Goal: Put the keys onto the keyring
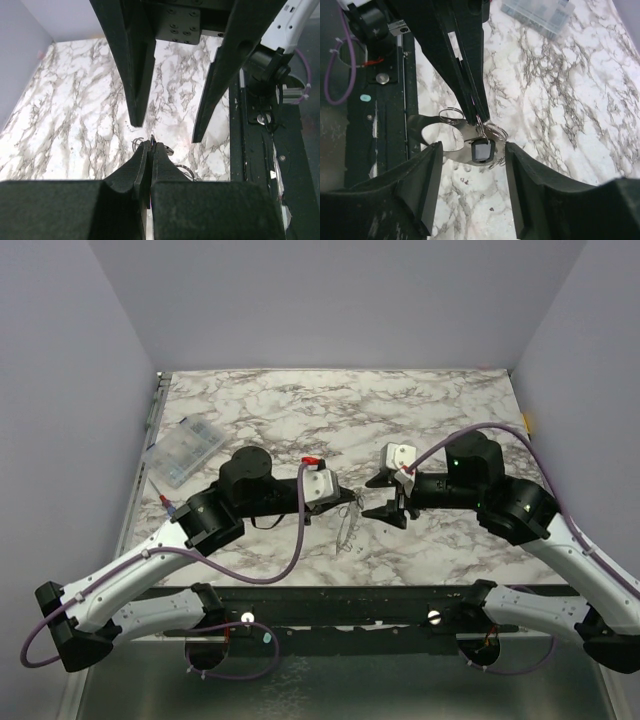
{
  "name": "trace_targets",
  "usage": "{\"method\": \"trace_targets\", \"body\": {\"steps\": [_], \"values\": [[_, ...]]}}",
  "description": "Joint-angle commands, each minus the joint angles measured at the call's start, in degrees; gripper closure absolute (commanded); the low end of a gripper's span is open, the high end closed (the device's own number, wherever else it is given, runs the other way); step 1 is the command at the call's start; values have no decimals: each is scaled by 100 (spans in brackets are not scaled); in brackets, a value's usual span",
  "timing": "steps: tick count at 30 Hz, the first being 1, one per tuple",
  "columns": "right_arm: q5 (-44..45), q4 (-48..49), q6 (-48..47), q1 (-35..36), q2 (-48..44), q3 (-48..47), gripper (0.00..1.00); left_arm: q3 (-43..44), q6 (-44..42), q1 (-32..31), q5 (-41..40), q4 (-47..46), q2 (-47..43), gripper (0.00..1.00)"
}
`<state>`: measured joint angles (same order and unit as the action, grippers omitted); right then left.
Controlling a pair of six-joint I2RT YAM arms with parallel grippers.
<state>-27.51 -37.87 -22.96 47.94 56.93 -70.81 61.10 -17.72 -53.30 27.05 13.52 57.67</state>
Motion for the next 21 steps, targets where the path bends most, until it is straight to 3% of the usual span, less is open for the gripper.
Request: {"method": "trace_targets", "body": {"steps": [1, 14, 21], "values": [[-71, 315, 88, 15, -179, 81, 38, -246, 287, -5, -141, -849, -447, 100], [-343, 475, 182, 13, 15, -147, 46, -707, 502, -5, -192, -1328, -789, 100], [-573, 609, 202, 13, 96, -231, 53, -1095, 862, -8, -258, -2240, -1074, 100]]}}
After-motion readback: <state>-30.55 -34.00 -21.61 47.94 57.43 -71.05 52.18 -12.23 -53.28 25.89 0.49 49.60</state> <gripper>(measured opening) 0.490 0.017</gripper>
